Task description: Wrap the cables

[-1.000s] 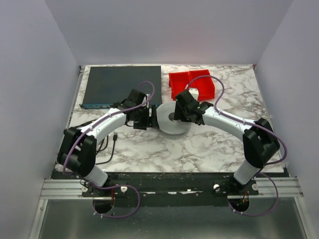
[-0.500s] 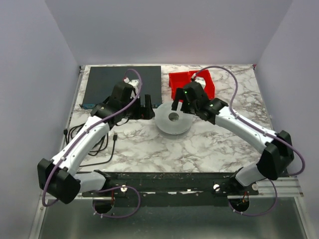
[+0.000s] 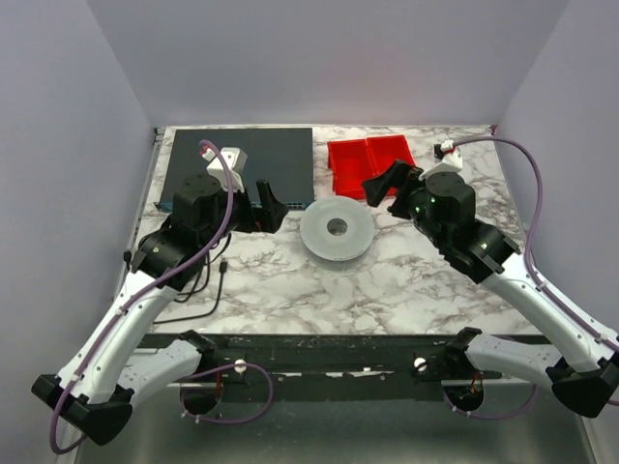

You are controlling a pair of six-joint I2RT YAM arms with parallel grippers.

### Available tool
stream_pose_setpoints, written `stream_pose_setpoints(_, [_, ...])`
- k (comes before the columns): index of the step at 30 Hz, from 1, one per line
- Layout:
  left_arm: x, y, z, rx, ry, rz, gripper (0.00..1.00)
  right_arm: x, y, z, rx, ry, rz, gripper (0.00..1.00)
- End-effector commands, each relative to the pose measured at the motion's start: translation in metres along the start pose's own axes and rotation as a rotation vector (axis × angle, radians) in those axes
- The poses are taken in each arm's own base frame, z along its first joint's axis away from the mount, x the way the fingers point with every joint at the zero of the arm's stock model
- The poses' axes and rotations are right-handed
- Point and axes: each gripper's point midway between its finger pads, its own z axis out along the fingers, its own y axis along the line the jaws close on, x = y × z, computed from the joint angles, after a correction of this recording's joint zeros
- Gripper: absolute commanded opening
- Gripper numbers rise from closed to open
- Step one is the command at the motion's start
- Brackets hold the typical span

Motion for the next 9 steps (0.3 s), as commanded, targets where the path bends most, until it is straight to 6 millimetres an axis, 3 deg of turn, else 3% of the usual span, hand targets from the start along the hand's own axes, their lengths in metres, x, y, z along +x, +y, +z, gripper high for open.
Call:
stream_pose_setpoints(1, [0.0035,0.0083,0.0077,-0.028,-0.032,-0.009,0.99,0.0037,-0.0134,0.0004,0.047,-0.028,0.002,1.00])
stream_pose_setpoints(9, [0.0095,0.0112,0.0103,-0.031,-0.024,0.001,0.99,0.0039,-0.0172,-0.0008,0.055,-0.038,0.003,1.00])
